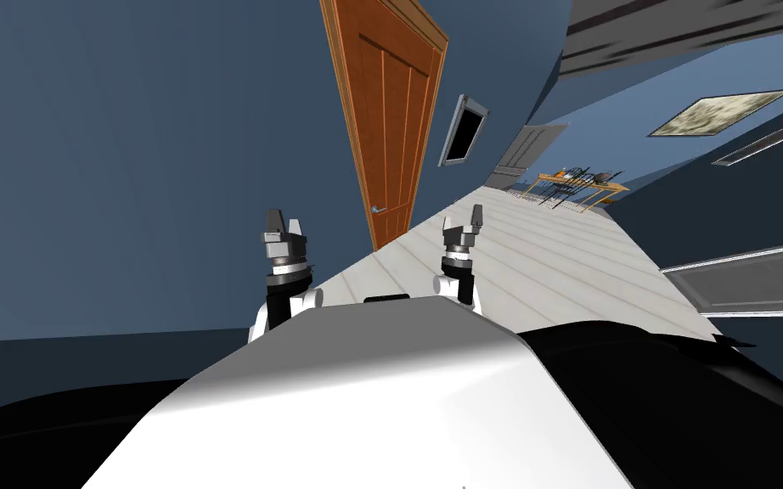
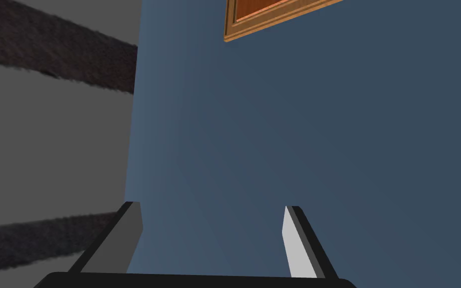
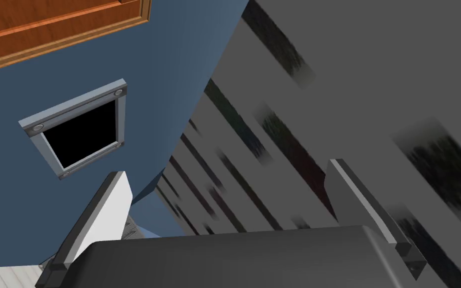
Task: Pull the door open
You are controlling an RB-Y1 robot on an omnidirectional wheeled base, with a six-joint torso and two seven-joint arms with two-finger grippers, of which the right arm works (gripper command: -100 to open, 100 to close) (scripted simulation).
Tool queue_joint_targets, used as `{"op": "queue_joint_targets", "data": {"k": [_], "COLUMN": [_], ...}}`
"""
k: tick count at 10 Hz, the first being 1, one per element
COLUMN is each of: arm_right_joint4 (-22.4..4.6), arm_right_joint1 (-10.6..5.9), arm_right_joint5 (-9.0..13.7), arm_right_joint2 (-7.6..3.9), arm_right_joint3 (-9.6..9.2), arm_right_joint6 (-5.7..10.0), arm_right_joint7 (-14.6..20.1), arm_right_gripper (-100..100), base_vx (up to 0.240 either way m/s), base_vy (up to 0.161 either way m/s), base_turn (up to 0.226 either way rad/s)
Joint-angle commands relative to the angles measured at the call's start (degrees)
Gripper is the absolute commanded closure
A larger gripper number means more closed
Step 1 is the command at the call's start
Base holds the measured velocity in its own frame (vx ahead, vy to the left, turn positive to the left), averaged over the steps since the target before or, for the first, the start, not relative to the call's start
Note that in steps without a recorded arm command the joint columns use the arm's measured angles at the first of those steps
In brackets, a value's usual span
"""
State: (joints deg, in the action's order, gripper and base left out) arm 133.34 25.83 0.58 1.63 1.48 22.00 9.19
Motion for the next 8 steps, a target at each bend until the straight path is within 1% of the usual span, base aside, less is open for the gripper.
{"op": "queue_joint_targets", "data": {"k": [1, 4, 5, 8], "arm_right_joint4": [-1.92, -4.72, -7.06, -11.16], "arm_right_joint1": [-0.66, -1.62, -2.43, -3.84], "arm_right_joint5": [0.14, 0.35, 0.53, 0.83], "arm_right_joint2": [-0.51, -1.17, -1.68, -2.52], "arm_right_joint3": [0.14, 0.35, 0.52, 0.83], "arm_right_joint6": [0.49, 1.21, 1.82, 2.87], "arm_right_joint7": [-0.09, -0.22, -0.33, -0.52], "arm_right_gripper": [-100, -100, -100, -100], "base_vx": [0.085, 0.053, 0.072, 0.084], "base_vy": [-0.091, 0.004, -0.004, -0.03], "base_turn": [0.129, 0.082, 0.164, 0.122]}}
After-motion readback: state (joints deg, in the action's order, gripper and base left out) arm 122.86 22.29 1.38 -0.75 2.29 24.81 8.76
